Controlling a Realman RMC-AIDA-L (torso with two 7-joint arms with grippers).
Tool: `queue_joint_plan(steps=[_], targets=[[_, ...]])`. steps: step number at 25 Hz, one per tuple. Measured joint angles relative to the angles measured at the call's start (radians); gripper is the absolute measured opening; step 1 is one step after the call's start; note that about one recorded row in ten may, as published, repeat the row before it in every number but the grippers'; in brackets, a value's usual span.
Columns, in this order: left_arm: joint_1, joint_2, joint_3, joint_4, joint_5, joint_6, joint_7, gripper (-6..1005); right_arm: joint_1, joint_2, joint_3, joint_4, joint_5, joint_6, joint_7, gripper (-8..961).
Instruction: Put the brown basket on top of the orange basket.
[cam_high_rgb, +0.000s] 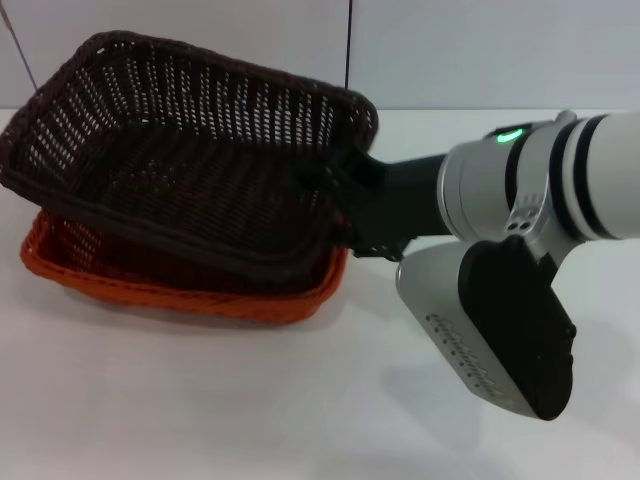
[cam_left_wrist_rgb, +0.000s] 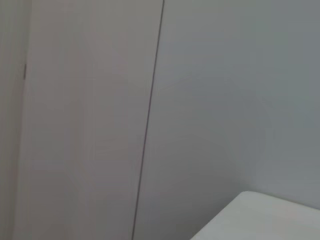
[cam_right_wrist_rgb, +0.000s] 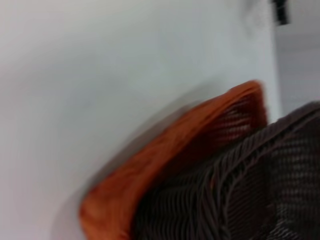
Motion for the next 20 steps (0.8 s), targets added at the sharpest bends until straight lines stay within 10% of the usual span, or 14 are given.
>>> queue_joint_plan(steps=[15, 20], targets=[[0.003, 0.003, 0.000, 0.009, 0.001, -0.004, 0.000, 790, -0.010, 0.000, 0.030, -0.104, 0.106, -0.134, 0.203, 625], [0.003, 0.005, -0.001, 0.006, 0.002, -0.010, 0.000, 790, -0.020, 0.000, 0.086, -0.092, 0.164, 0.090, 0.390, 625]])
